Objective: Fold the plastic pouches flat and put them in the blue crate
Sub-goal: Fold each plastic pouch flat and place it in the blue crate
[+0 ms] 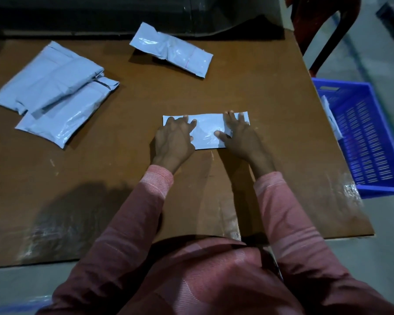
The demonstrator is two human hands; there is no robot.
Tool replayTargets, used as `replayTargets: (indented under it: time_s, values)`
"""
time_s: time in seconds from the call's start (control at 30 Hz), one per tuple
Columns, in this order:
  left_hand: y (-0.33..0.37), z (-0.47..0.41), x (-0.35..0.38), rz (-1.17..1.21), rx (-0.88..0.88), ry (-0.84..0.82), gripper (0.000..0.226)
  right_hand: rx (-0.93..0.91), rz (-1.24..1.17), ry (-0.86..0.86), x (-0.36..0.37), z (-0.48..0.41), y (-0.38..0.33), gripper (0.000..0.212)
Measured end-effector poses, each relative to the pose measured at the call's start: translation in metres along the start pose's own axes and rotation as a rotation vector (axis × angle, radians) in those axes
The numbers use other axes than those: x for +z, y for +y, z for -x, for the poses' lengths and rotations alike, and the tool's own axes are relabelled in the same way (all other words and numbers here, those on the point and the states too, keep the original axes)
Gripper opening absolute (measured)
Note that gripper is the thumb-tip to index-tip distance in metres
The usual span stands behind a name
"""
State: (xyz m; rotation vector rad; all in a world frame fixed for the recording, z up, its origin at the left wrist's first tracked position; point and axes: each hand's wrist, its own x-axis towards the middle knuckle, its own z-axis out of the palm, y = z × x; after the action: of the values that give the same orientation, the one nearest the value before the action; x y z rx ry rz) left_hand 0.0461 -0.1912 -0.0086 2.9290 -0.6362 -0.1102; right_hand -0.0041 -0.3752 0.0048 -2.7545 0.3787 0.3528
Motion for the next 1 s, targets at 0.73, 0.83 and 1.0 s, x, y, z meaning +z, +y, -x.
replayTargets:
  time_s: [0.73,0.83,1.0]
  values:
    - [-0.024,-0.007,0.053,0.107,0.034,0.037,0.074,0.003,-0.053,0.140,0.034,0.014,0.011,0.068]
    - [-0.023,-0.007,0.054,0.084,0.034,0.045,0.075,0.001,-0.056,0.155,0.034,0.013,0.011,0.068]
    - [-0.021,-0.001,0.053,0.084,0.033,0.066,0.077,0.001,-0.082,0.176,0.037,0.016,0.010,0.068]
